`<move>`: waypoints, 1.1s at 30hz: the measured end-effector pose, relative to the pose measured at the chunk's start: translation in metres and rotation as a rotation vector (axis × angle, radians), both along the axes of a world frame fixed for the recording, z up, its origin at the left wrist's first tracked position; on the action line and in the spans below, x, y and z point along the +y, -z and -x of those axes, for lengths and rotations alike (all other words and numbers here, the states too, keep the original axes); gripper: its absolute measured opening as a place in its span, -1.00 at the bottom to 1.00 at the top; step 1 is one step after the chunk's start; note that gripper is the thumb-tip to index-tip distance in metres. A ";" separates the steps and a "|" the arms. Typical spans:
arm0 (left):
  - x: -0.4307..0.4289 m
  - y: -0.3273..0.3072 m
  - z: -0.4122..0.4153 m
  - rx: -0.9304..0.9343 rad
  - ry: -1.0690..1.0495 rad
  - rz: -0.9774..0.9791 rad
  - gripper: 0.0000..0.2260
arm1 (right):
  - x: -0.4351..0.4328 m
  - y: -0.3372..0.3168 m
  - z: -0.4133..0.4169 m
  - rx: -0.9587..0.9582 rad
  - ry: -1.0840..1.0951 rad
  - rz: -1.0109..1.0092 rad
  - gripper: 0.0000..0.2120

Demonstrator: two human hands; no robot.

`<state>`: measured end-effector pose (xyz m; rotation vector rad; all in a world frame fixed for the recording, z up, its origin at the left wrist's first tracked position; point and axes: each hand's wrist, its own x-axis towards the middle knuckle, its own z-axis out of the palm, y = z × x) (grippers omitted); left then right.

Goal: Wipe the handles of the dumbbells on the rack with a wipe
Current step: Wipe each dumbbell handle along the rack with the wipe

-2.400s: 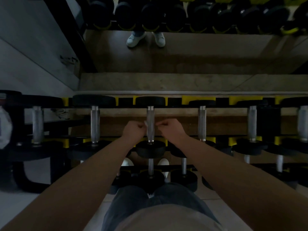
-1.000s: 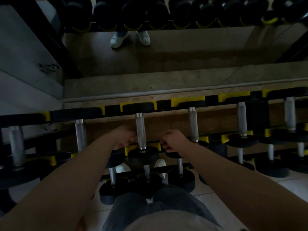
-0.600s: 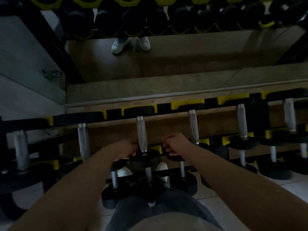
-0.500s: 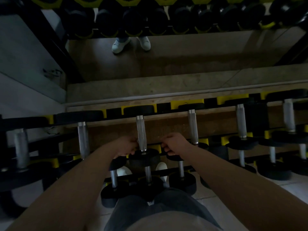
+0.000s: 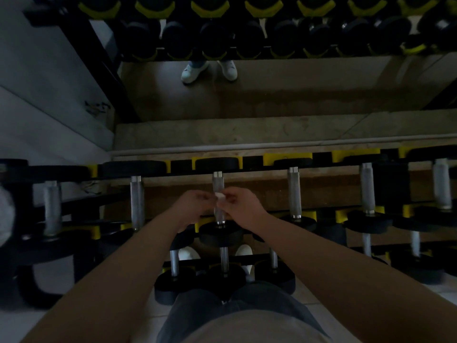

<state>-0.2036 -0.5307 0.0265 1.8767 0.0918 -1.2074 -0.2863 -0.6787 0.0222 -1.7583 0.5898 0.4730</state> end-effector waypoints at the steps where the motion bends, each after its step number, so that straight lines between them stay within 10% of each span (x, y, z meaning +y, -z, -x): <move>1: -0.002 0.003 0.001 -0.029 -0.031 -0.017 -0.81 | -0.001 0.003 -0.003 -0.004 0.050 -0.008 -0.74; 9: 0.008 0.024 0.024 0.059 -0.121 -0.045 -0.93 | -0.016 0.038 -0.042 0.119 0.238 0.118 -0.81; 17: 0.012 0.031 0.025 0.068 -0.044 -0.076 -0.80 | -0.022 0.024 -0.030 0.294 -0.742 0.252 -0.87; 24: 0.012 0.027 0.021 0.076 -0.011 -0.068 -0.81 | -0.028 0.026 -0.052 0.188 0.233 -0.351 -0.73; 33: 0.012 0.028 0.022 0.145 -0.064 -0.113 -0.83 | -0.023 0.034 -0.023 0.379 -0.337 -0.137 -0.85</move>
